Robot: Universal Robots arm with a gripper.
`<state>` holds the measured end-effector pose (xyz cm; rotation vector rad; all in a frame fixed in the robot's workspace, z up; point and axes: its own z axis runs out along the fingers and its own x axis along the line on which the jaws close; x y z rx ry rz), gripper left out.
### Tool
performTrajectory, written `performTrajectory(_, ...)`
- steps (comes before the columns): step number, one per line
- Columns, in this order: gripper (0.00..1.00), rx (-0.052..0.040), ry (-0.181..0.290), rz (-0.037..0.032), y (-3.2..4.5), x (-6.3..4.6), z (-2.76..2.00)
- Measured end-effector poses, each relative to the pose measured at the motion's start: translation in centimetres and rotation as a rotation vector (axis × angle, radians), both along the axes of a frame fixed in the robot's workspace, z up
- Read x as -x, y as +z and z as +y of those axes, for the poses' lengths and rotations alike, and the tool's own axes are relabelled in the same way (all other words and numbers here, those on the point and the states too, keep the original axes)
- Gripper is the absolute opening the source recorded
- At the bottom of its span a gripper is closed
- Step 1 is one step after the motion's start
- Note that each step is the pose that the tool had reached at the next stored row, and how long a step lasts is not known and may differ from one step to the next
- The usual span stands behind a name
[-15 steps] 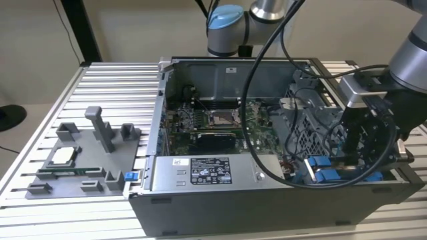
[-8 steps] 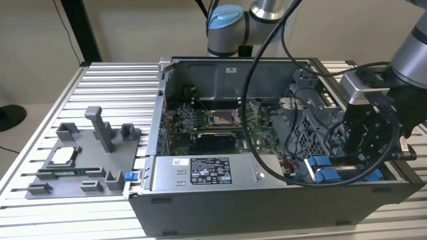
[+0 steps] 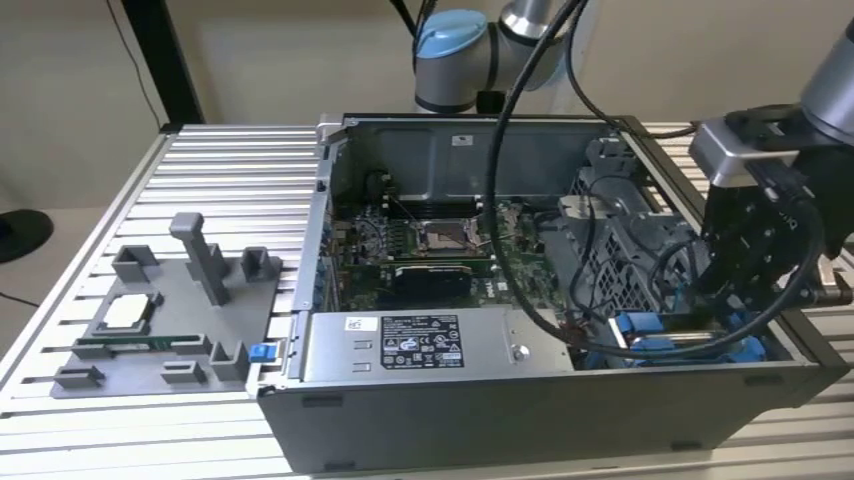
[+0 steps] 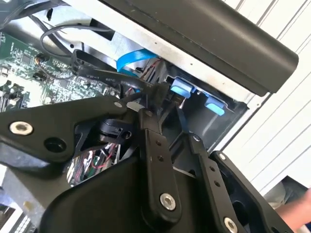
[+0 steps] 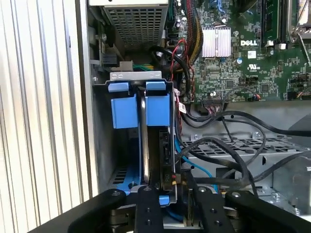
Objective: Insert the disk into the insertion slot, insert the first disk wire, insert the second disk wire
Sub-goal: 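Insert the first disk wire, then insert the second disk wire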
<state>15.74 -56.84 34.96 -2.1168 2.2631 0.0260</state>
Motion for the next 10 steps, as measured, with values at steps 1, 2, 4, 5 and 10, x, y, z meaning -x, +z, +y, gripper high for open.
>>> performTrajectory(1,1.0,0.0001,0.0,0.0,0.46,0.0,0.0)
performTrajectory(2,1.0,-0.0001,0.0,0.0,0.91,0.0,0.0)
performTrajectory(4,1.0,-0.0001,0.0,0.0,1.82,0.0,0.0)
performTrajectory(5,1.0,-0.0002,0.0,0.0,2.28,0.0,0.0)
performTrajectory(10,1.0,-0.0001,0.0,0.0,4.56,0.0,0.0)
